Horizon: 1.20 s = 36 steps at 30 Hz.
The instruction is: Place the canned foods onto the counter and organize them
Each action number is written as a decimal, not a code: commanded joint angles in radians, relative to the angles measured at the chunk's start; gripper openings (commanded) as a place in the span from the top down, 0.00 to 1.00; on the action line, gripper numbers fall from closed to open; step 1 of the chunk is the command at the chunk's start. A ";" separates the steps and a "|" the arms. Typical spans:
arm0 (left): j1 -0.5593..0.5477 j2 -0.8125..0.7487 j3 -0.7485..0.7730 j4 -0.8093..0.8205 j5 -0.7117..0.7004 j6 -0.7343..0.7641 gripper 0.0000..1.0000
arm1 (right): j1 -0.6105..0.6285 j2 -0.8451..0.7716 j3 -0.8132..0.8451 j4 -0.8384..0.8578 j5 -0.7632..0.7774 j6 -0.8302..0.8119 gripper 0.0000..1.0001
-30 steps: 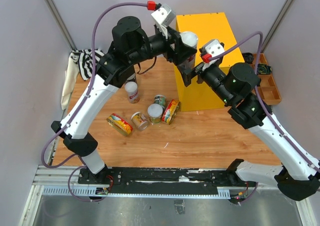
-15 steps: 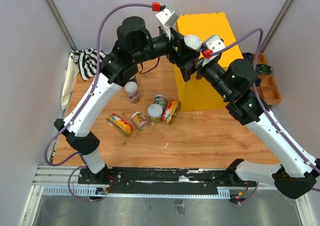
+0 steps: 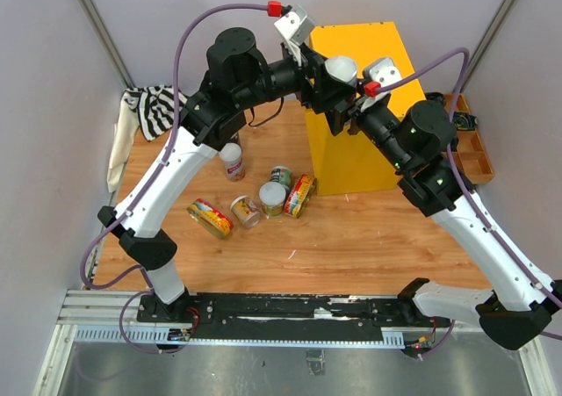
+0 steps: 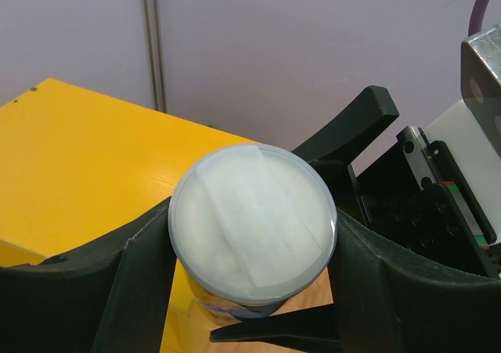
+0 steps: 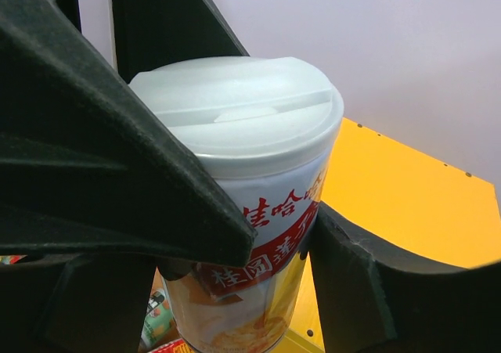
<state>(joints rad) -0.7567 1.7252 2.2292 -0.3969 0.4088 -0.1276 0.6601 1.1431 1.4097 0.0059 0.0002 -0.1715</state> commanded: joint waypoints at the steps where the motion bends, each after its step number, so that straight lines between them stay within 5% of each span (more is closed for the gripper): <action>1: -0.015 -0.023 0.050 0.132 0.008 -0.032 1.00 | -0.050 -0.003 -0.006 0.041 0.010 0.018 0.46; 4: -0.015 -0.030 0.023 0.157 -0.031 -0.039 0.95 | -0.068 -0.005 -0.005 0.039 0.000 0.031 0.59; 9: -0.015 -0.070 -0.078 0.257 -0.111 -0.056 0.48 | -0.103 -0.002 0.004 0.033 -0.020 0.058 0.75; 13: -0.016 -0.067 -0.091 0.302 -0.153 -0.076 0.32 | -0.125 0.004 0.009 0.033 -0.039 0.081 0.80; 29: -0.029 -0.025 -0.093 0.379 -0.235 -0.093 0.19 | -0.181 0.022 -0.021 0.078 -0.063 0.125 0.91; 36: -0.029 -0.078 -0.216 0.466 -0.361 -0.072 0.19 | -0.264 0.059 -0.019 0.143 -0.084 0.170 0.93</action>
<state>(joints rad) -0.7803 1.7039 2.0815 -0.0196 0.1410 -0.2180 0.4572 1.2064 1.3655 -0.0307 -0.0807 -0.0448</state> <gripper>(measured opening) 0.808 0.686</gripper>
